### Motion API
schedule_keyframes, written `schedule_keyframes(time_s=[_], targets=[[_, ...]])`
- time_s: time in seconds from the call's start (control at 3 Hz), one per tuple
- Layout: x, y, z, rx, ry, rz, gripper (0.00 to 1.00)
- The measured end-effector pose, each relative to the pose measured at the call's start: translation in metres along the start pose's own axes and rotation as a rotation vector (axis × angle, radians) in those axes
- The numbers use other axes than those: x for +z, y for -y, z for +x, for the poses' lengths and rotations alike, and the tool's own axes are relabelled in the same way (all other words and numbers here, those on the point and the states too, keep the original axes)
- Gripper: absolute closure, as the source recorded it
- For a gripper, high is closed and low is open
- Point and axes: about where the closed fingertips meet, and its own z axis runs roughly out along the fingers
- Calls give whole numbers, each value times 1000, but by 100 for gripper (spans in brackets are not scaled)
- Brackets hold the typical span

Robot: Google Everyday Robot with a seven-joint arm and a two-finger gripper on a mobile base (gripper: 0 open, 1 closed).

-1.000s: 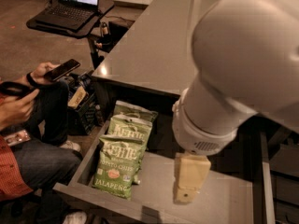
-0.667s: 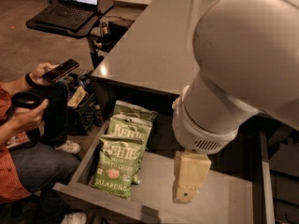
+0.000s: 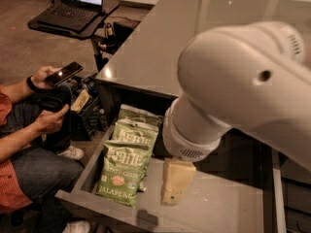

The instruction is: Pick green jalapeno chip bag from top drawer and place on counter

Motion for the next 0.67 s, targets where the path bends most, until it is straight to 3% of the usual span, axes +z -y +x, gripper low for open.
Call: schedule_keyframes(time_s=[0.33,0.67], targets=[[58,21,-23,5,12,-8,0],[61,21,-23,8,14,-16,0]])
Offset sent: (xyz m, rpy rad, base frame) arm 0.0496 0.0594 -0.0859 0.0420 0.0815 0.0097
